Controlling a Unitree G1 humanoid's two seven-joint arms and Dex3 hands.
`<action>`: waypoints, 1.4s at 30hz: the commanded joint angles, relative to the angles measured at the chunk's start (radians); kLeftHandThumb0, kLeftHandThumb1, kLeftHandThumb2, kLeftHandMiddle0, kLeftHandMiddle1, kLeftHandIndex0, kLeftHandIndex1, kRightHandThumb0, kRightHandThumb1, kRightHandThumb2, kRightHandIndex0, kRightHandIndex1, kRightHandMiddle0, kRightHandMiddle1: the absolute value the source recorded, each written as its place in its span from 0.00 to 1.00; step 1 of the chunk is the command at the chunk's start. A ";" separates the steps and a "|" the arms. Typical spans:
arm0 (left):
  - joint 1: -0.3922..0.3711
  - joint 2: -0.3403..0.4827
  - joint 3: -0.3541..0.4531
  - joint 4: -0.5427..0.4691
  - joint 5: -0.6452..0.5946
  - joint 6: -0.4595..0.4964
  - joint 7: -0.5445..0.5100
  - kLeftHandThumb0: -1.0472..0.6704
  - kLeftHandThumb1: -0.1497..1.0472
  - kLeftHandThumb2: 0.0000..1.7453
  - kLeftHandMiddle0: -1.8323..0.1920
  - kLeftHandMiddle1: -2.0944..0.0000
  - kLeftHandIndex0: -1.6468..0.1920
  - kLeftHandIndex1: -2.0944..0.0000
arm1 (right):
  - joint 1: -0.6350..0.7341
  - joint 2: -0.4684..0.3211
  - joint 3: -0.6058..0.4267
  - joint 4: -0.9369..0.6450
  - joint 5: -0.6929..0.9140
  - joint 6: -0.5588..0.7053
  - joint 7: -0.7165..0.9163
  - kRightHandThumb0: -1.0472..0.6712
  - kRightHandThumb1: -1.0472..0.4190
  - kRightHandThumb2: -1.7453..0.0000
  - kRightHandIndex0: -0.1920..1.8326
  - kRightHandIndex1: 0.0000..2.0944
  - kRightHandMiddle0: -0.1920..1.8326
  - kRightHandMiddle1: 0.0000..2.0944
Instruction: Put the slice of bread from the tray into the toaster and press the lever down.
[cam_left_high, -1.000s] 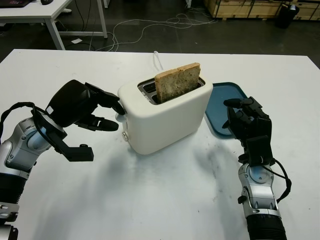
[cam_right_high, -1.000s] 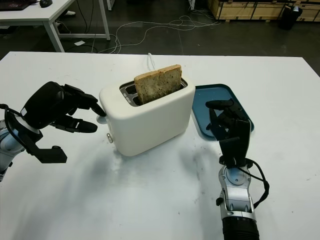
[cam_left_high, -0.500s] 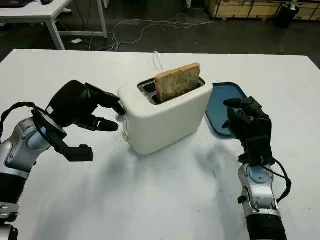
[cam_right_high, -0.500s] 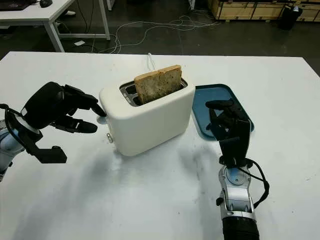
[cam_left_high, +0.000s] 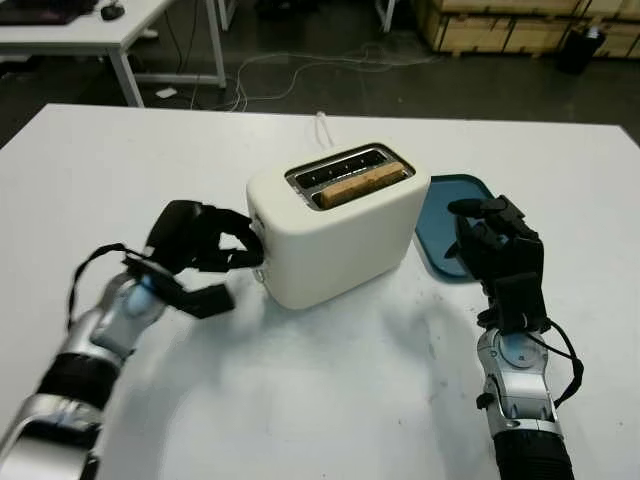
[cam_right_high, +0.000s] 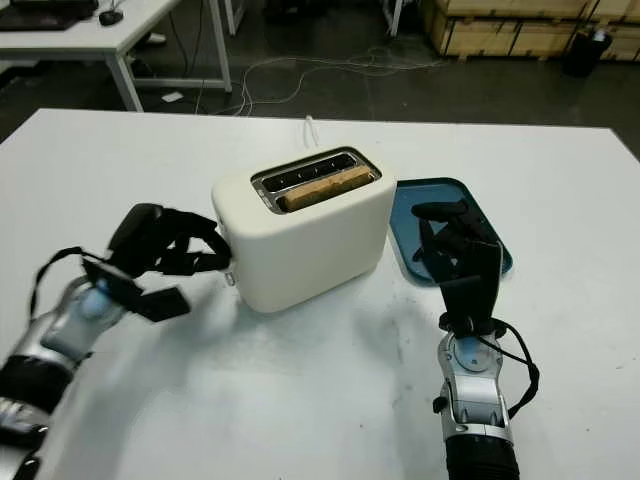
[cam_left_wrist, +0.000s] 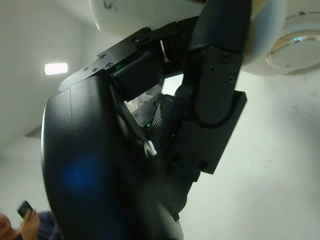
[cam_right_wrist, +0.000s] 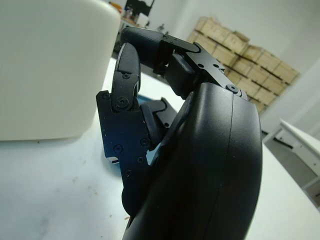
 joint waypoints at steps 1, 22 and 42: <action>0.078 -0.132 -0.196 0.203 0.146 0.179 -0.097 0.09 0.77 0.06 0.17 0.78 0.15 1.00 | -0.009 -0.012 -0.008 0.003 0.010 0.003 0.005 0.39 0.09 0.78 0.49 0.83 0.47 0.61; 0.091 -0.184 -0.270 0.340 0.131 0.226 0.008 0.12 0.69 0.12 0.15 0.92 0.12 1.00 | 0.002 -0.017 -0.010 0.007 -0.005 -0.012 -0.003 0.39 0.09 0.79 0.49 0.83 0.46 0.61; 0.119 -0.073 -0.028 -0.133 -0.112 -0.099 0.192 0.07 0.81 0.11 0.30 0.30 0.10 0.99 | -0.015 -0.011 -0.007 0.017 0.013 -0.017 0.023 0.39 0.09 0.78 0.49 0.83 0.47 0.62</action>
